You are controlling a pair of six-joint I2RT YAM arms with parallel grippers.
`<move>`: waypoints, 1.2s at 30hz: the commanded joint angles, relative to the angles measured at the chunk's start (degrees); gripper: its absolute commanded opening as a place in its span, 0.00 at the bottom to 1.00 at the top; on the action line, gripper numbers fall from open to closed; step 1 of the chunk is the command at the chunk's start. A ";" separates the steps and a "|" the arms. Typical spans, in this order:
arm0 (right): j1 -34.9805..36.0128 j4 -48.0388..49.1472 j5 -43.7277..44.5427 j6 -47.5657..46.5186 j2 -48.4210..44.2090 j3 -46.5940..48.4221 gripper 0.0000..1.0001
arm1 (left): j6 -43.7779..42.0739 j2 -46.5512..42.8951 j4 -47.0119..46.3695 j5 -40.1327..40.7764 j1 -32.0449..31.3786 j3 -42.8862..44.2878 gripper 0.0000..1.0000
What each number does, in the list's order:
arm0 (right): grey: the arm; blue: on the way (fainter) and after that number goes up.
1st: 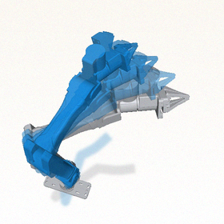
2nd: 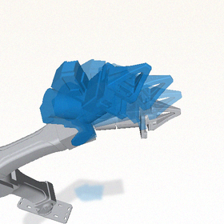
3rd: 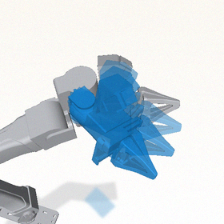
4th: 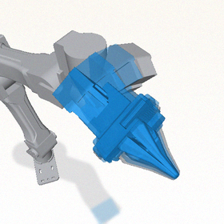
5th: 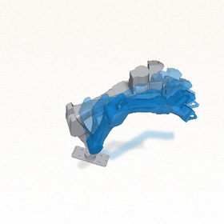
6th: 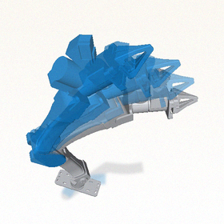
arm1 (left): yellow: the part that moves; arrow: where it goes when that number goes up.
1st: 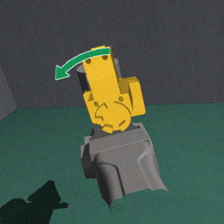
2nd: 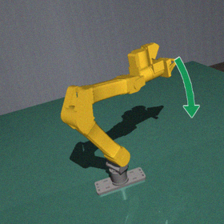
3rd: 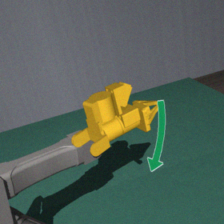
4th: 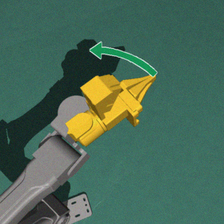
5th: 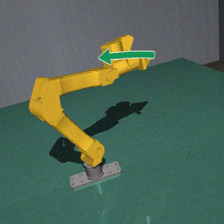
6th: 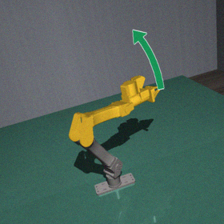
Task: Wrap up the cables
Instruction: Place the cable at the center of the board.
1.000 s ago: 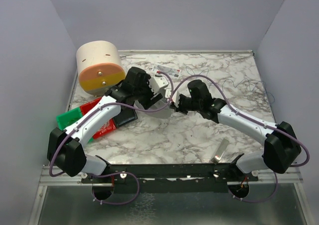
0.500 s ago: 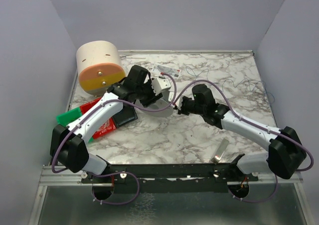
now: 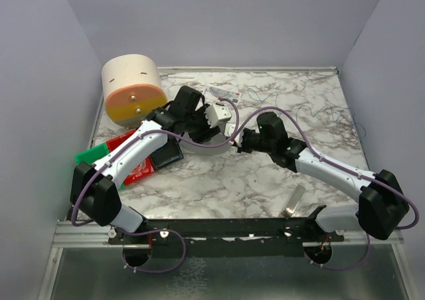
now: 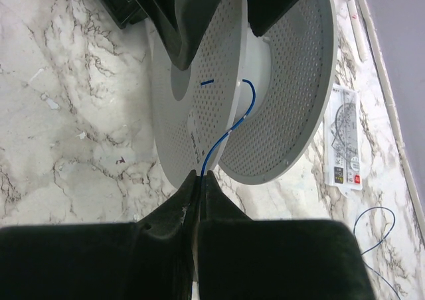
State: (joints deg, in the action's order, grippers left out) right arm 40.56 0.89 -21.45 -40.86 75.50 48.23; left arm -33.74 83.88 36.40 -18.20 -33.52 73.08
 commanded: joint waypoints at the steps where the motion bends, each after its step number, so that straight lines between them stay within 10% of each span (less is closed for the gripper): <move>1: 0.34 -0.06 -1.43 -0.84 -0.53 -0.87 0.01 | -1.15 2.22 2.60 -2.63 -0.67 2.98 0.62; 16: 0.37 1.14 0.07 -0.53 -0.36 -1.03 0.01 | -9.08 -1.33 3.31 -1.99 -0.76 4.27 0.85; 36: 0.32 0.63 -0.14 0.45 -0.90 -1.08 0.01 | -29.33 1.81 4.78 -5.82 -0.76 2.51 0.89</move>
State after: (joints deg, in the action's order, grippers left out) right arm 41.56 -0.16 -22.85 -42.76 75.50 46.89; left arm -56.73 83.55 37.04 -19.53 -33.39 75.20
